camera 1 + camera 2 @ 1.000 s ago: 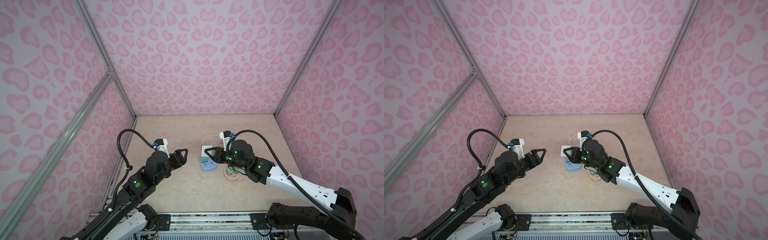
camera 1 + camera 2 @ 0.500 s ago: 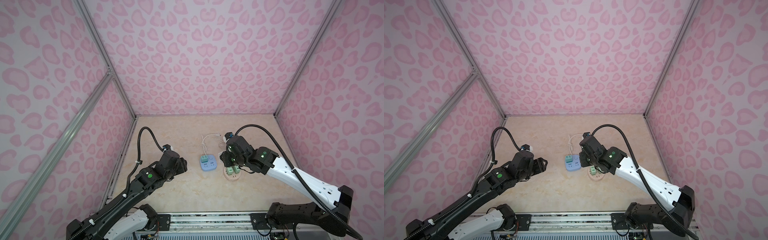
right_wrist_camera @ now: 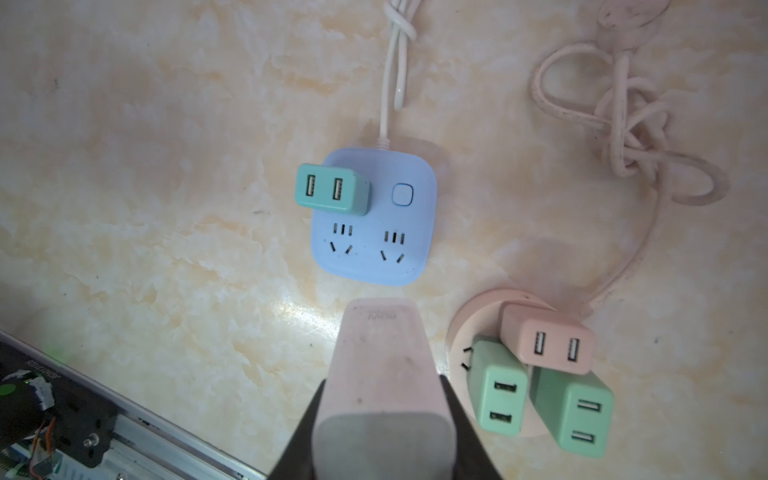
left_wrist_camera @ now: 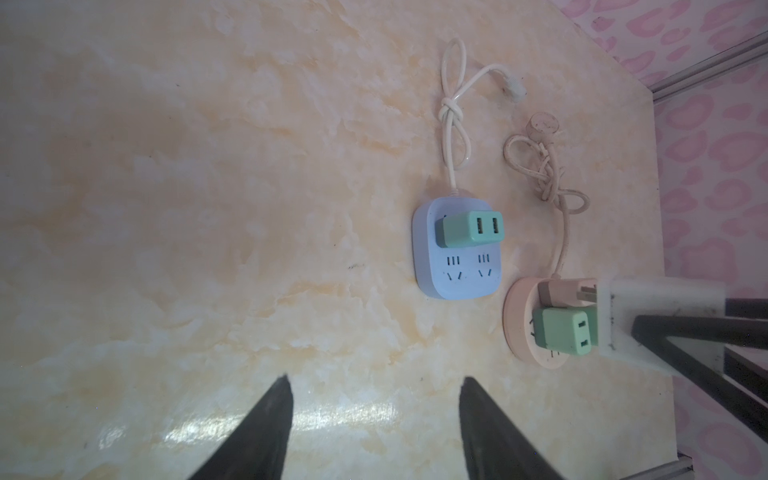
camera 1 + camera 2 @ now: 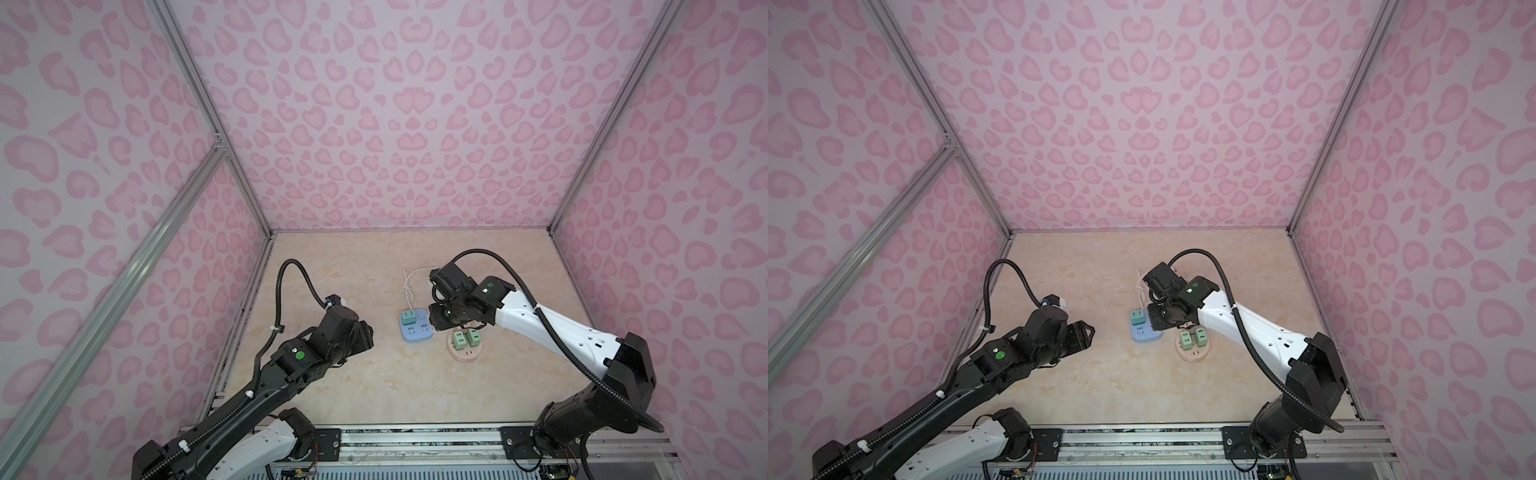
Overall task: Insert plugs into power strip
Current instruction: Insert the plug into the socket.
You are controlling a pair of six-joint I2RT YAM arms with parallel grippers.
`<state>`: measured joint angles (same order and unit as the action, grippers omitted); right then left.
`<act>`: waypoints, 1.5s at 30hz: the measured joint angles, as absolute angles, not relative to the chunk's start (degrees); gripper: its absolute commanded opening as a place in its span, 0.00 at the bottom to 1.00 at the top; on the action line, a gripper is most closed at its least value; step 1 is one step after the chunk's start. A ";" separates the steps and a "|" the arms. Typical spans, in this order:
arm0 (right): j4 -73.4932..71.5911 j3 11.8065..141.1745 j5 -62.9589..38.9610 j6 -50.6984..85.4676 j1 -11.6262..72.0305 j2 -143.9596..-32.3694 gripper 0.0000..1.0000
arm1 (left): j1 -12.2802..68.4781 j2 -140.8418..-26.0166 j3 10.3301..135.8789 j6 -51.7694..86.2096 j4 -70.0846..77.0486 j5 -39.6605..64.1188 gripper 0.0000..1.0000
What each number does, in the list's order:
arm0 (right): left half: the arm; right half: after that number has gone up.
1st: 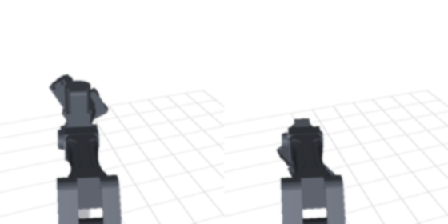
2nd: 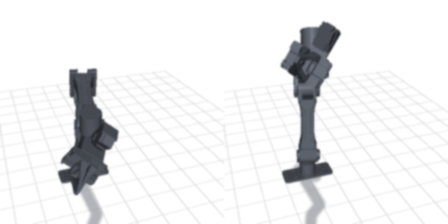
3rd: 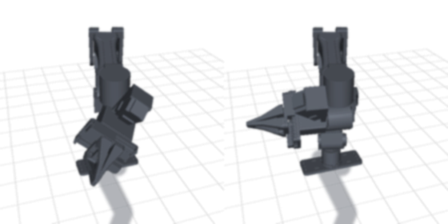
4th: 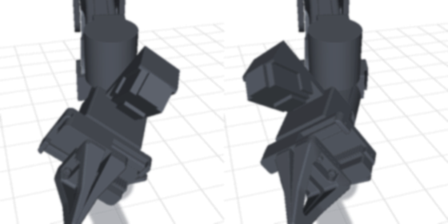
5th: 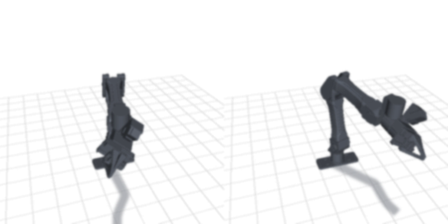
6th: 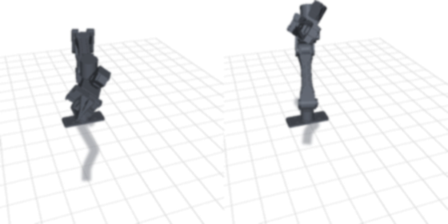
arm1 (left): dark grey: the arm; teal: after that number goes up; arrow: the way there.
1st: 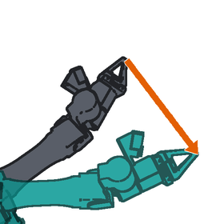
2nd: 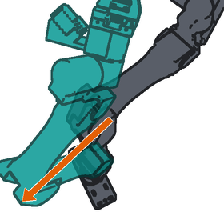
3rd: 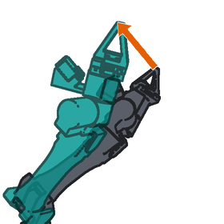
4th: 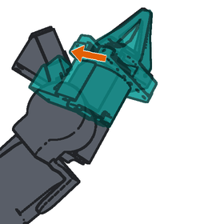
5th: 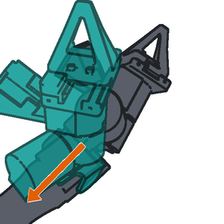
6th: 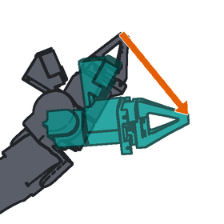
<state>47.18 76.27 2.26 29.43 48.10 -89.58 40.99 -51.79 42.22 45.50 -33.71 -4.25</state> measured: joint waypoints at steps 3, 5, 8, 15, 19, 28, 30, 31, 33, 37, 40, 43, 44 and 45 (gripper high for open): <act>46.70 76.03 1.50 29.56 48.05 -91.79 0.00 | 40.99 -52.16 42.13 45.95 -33.82 -4.56 0.66; 45.87 75.77 1.50 30.11 48.03 -93.10 0.00 | 40.99 -52.49 42.13 46.04 -33.89 -4.89 0.66; 44.34 75.48 1.45 30.46 48.05 -94.83 0.00 | 40.99 -52.77 42.09 46.44 -33.91 -5.45 0.66; 41.30 76.18 3.44 31.00 48.21 -97.97 0.00 | 40.99 -54.04 41.91 46.89 -33.95 -6.63 0.66; 40.69 77.06 4.67 30.79 48.03 -99.24 0.00 | 40.99 -54.96 41.91 47.16 -33.95 -6.76 0.66; 39.92 77.49 5.15 30.30 47.94 -101.43 0.00 | 40.99 -55.22 41.91 47.92 -33.93 -7.86 0.66; 39.70 77.08 5.13 30.33 47.92 -101.38 0.00 | 40.99 -55.27 41.91 47.92 -33.93 -7.90 0.66; 39.70 76.88 5.13 30.33 47.92 -101.41 0.00 | 40.99 -55.27 41.91 47.92 -33.93 -7.90 0.66; 39.62 76.42 5.15 30.33 47.92 -101.41 0.00 | 40.99 -55.27 41.91 47.94 -33.91 -7.94 0.66; 39.24 76.01 5.10 30.35 47.92 -101.82 0.00 | 40.99 -55.31 41.91 47.99 -33.91 -8.05 0.66; 38.41 75.46 5.02 30.37 47.92 -102.15 0.00 | 40.99 -55.33 41.89 48.14 -33.91 -8.05 0.66; 37.47 75.29 4.34 30.44 47.92 -102.35 0.00 | 40.99 -55.31 41.87 48.14 -33.89 -8.05 0.66; 37.28 75.24 4.03 30.55 47.92 -102.50 0.00 | 40.99 -55.31 41.85 48.14 -33.91 -8.05 0.66; 37.04 75.24 4.03 30.81 47.94 -102.59 0.00 | 40.99 -55.27 41.80 48.14 -33.91 -8.05 0.66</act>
<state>37.04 75.24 4.03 30.81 47.94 -102.59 40.99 -55.27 41.80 48.14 -33.91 -8.05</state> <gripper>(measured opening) 0.304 0.661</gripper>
